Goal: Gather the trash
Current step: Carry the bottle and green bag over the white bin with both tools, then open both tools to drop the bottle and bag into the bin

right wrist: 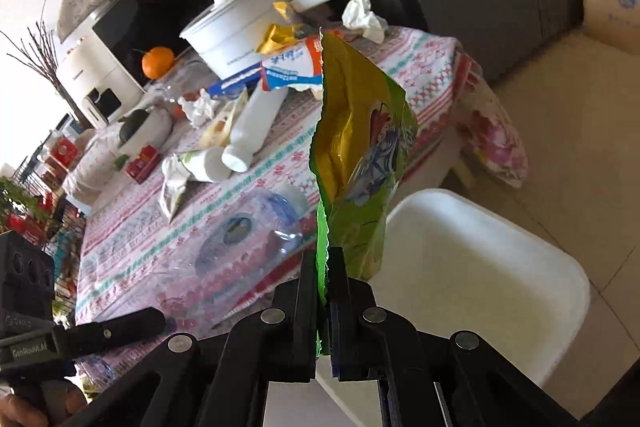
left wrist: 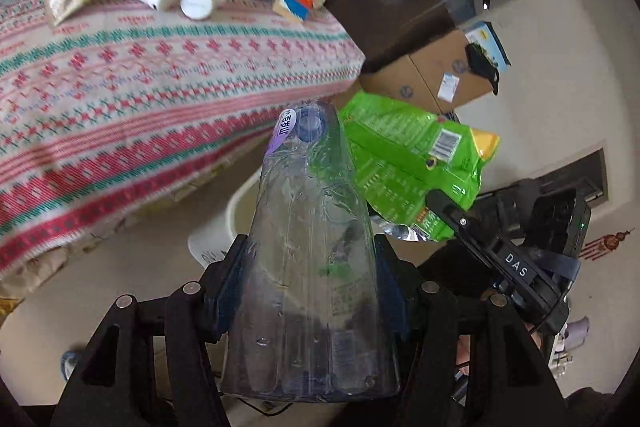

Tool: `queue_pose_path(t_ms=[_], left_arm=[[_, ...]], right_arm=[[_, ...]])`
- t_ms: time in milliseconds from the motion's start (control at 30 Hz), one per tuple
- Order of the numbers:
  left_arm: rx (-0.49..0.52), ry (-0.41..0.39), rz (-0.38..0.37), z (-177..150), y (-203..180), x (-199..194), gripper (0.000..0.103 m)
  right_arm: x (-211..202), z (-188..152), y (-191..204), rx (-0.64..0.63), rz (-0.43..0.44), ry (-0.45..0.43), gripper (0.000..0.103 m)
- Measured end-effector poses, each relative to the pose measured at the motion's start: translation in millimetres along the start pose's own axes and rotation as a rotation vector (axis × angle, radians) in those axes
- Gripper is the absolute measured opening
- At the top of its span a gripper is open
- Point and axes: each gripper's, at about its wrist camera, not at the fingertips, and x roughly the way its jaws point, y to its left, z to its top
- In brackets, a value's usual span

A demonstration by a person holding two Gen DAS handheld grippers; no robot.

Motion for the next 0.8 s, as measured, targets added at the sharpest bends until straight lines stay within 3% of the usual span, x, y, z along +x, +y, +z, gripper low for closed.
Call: queue_pose_path(t_ms=[133, 333, 367, 400, 467, 600, 800], left_arm=[[0.044, 0.071, 0.036, -12.5, -13.8, 27.4, 0.063], [0.048, 0.121, 0.055, -20.1, -19.3, 51.6, 0.063], [0.046, 0.125, 0.057, -19.1, -20.1, 55.1, 0.063], [0.046, 0.127, 0.059, -19.1, -19.6, 57.9, 0.063], [0.044, 0.139, 0.065, -18.3, -20.3, 65.5, 0.063], [0.049, 0.169, 0.062, -15.2, -23.5, 76.9, 0.064], [0.067, 0.169, 0.100, -6.4, -37.8, 107.7, 0.064]], right_arm=[[14.3, -13.6, -10.1, -0.028, -0.102, 0.100, 0.004], [39.2, -23.0, -29.2, 0.007, -0.180, 0.216, 0.011], [41.7, -23.3, -32.6, 0.022, -0.185, 0.221, 0.018], [42.9, -23.2, -35.4, 0.036, -0.192, 0.227, 0.036], [40.9, -20.8, -38.5, 0.063, -0.200, 0.215, 0.047], [32.7, -14.4, -40.9, 0.094, -0.200, 0.171, 0.055], [27.9, -8.8, -52.7, 0.189, -0.202, 0.145, 0.056]])
